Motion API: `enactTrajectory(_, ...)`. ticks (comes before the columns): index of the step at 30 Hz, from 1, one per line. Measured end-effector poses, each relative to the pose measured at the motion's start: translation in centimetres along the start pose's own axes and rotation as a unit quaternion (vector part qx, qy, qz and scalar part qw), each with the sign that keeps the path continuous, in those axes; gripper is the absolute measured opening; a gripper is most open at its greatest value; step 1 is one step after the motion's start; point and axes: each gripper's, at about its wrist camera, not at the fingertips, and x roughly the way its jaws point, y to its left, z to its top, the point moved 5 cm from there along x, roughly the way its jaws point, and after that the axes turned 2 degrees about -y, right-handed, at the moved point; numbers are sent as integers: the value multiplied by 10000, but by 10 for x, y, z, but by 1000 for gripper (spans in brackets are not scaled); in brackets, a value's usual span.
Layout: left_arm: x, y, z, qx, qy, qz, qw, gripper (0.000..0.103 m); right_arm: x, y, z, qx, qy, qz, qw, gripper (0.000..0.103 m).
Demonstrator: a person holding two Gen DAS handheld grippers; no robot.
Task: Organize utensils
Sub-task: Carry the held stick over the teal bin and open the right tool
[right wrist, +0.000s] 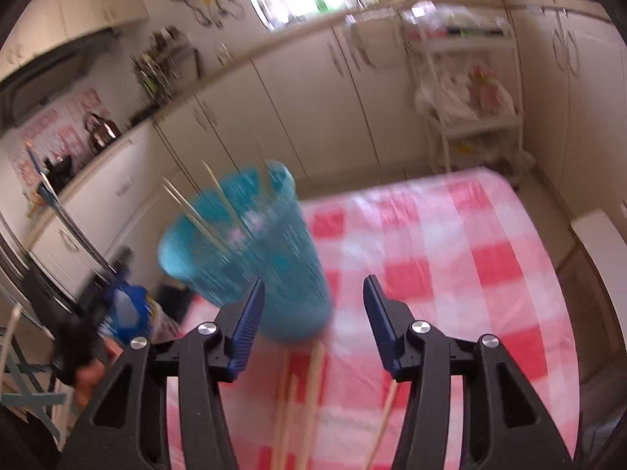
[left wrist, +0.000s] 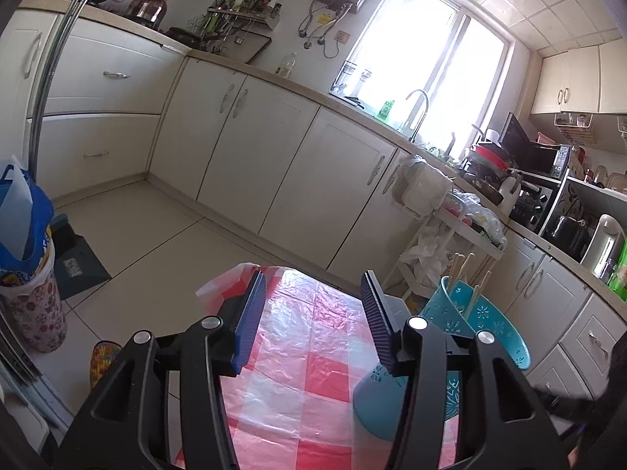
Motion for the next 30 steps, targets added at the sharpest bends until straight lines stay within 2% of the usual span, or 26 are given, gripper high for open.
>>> enactTrajectory(1, 2, 1, -2, -19, 51, -6, 10000, 49, 13, -9, -13, -104, 270, -266, 9992, 48)
enactTrajectory(3, 5, 1, -5, -23, 119, 3, 9999, 49, 25, -23, -28, -446, 418, -933, 9938, 46)
enactTrajectory(4, 6, 0, -5, -15, 134, 4, 9999, 49, 28, -28, -33, -492, 452, -1049, 9922, 46)
enactTrajectory(6, 7, -2, -7, -6, 158, -3, 9999, 50, 32, -34, -40, -546, 562, -1176, 9900, 44)
enactTrajectory(8, 8, -2, -7, -11, 181, -27, 9998, 50, 35, -35, -43, -884, 499, -1404, 9849, 33)
enactTrajectory(9, 9, -3, -8, 2, 187, -28, 9998, 50, 34, -33, -44, -968, 469, -1369, 9847, 25)
enactTrajectory(10, 9, -3, -8, 14, 194, -29, 9998, 50, 35, -33, -44, -988, 483, -1345, 9848, 9)
enactTrajectory(13, 11, -4, -10, 17, 223, -28, 9997, 50, 26, -31, -43, -879, 364, -1256, 9875, 6)
enactTrajectory(16, 11, -1, -10, -65, 245, -21, 9997, 50, -5, -26, -20, -316, -151, -694, 9970, 6)
enactTrajectory(19, 13, 3, -10, -156, 300, -20, 9994, 51, -55, -3, 22, -29, -1081, -7, 9941, 6)
enactTrajectory(22, 13, 3, -10, -176, 311, -11, 9994, 51, -102, 28, 65, 134, -2112, 776, 9743, 6)
enactTrajectory(25, 13, 4, -11, -182, 318, -11, 9993, 51, -131, 61, 106, 143, -3022, 1121, 9465, 6)
enactTrajectory(28, 13, 6, -10, -220, 333, -7, 9992, 51, -135, 88, 138, 82, -3525, 1183, 9282, 6)
enactTrajectory(30, 13, 7, -9, -247, 329, -5, 9992, 51, -125, 100, 149, 44, -3601, 1152, 9258, 6)
